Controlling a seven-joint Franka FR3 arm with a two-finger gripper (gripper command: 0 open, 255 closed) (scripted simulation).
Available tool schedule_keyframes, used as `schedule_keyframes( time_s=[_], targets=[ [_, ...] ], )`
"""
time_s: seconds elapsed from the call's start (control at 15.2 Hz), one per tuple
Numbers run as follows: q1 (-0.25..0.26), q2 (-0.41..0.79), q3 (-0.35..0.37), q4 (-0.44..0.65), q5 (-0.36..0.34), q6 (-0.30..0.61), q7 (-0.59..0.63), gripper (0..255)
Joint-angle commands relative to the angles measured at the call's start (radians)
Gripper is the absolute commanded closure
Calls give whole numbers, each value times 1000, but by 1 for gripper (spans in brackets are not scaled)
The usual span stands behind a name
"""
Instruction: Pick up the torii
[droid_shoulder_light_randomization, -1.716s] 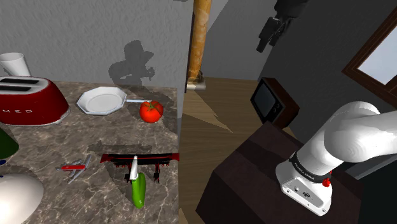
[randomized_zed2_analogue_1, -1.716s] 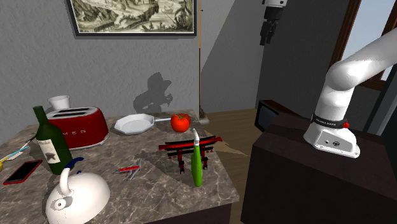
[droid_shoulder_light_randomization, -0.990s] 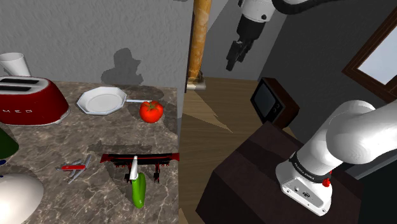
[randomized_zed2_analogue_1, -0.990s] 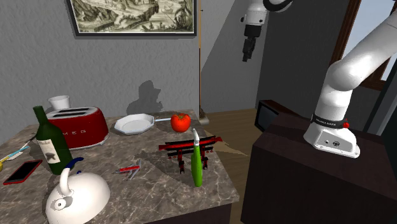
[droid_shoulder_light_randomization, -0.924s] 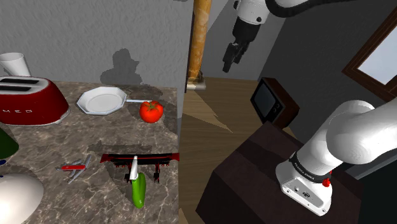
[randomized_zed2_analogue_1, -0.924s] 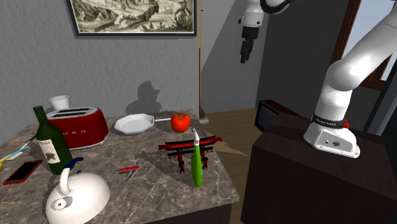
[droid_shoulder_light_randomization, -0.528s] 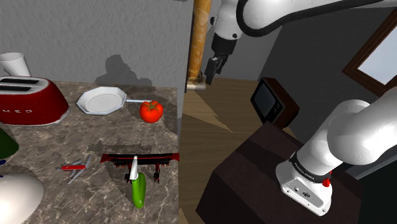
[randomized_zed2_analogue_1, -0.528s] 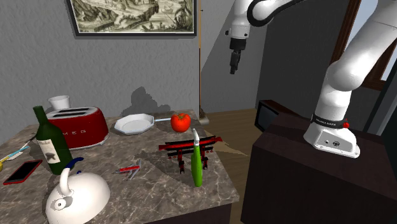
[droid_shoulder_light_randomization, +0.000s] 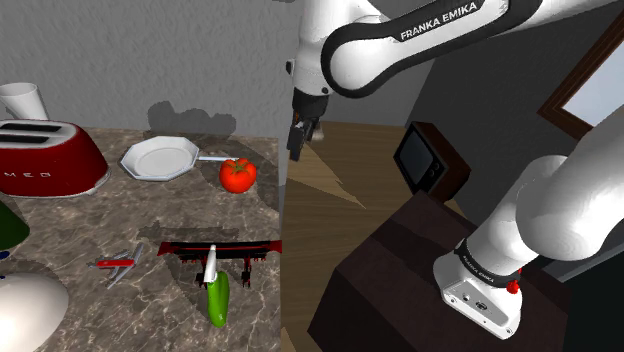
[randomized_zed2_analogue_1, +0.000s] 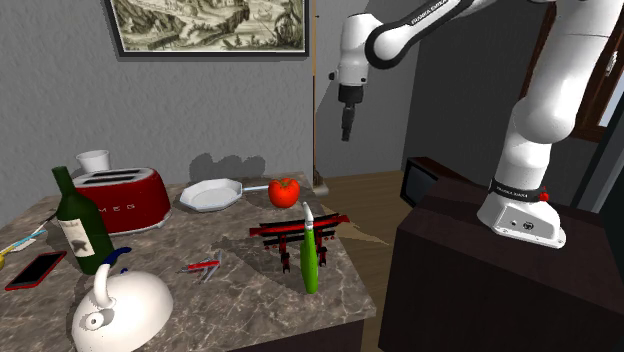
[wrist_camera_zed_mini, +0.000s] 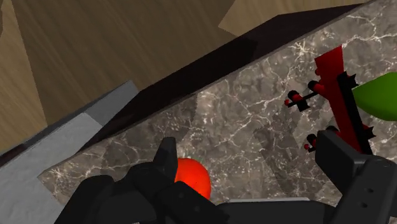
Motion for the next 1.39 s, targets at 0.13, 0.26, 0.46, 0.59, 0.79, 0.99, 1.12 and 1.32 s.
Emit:
schedule_keyframes(
  time_s=[0.13, 0.26, 0.46, 0.59, 0.79, 0.99, 1.12, 1.32],
  targets=[
    [29, 129, 32, 58, -26, 55, -1, 0],
    [45, 195, 45, 92, -44, 76, 2, 0],
    [73, 292, 62, 148, -74, 102, 6, 0],
    [93, 357, 70, 188, -96, 116, 9, 0],
    [128, 454, 79, 253, -128, 131, 11, 0],
    [167, 549, 85, 323, -159, 140, 11, 0],
    [194, 612, 88, 373, -178, 142, 8, 0],
    [236, 706, 91, 453, -205, 141, 2, 0]
  ],
)
